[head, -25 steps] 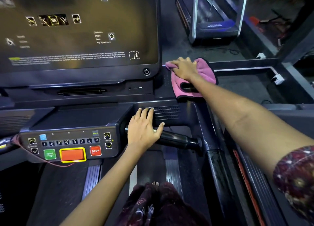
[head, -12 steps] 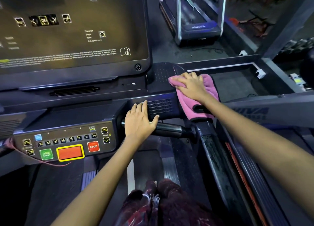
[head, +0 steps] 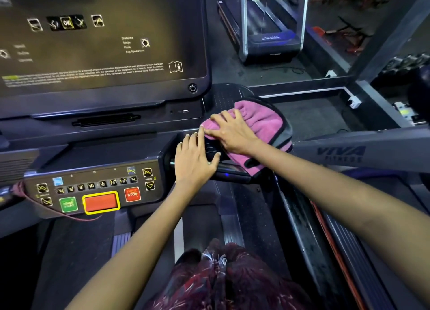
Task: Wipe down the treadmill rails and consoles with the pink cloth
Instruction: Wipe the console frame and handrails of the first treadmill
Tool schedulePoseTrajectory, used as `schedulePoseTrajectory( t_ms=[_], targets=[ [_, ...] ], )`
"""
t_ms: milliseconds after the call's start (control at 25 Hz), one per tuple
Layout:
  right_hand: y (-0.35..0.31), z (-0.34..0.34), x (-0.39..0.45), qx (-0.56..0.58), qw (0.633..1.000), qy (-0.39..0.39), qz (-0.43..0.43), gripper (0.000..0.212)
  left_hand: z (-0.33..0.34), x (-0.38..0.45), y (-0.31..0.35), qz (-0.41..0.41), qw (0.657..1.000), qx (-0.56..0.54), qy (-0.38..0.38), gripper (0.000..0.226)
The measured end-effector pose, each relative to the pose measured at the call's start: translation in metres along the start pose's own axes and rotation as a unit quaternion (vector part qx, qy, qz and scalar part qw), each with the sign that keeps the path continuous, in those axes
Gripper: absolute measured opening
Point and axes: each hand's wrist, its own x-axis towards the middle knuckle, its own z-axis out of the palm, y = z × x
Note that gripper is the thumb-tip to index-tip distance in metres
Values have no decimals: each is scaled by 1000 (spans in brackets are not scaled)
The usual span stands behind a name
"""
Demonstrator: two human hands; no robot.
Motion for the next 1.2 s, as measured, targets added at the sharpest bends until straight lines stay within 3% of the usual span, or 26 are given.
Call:
schedulePoseTrajectory(
  t_ms=[200, 320, 520, 760, 920, 1040, 1200],
  targets=[
    [29, -3, -17, -38, 999, -18, -26, 55, -4, -17, -5, -32, 999, 37, -16, 76],
    [31, 1, -18, -79, 995, 33, -51, 53, 1, -40, -13, -14, 999, 43, 15, 75],
    [-9, 6, 10, -126, 971, 101, -174, 45, 3, -46, -9, -14, 999, 30, 28, 65],
    [-1, 1, 4, -145, 961, 63, -225, 44, 2, -48, -11, -7, 999, 19, 44, 62],
    [37, -3, -16, -164, 958, 15, -236, 33, 3, -48, -11, -11, 999, 4, 45, 63],
    [16, -7, -9, -177, 960, 28, -214, 14, 3, -48, -10, -12, 999, 8, 41, 65],
    [-23, -10, 15, -138, 968, 30, -208, 37, 3, -48, -8, -13, 999, 6, 36, 60]
  ],
)
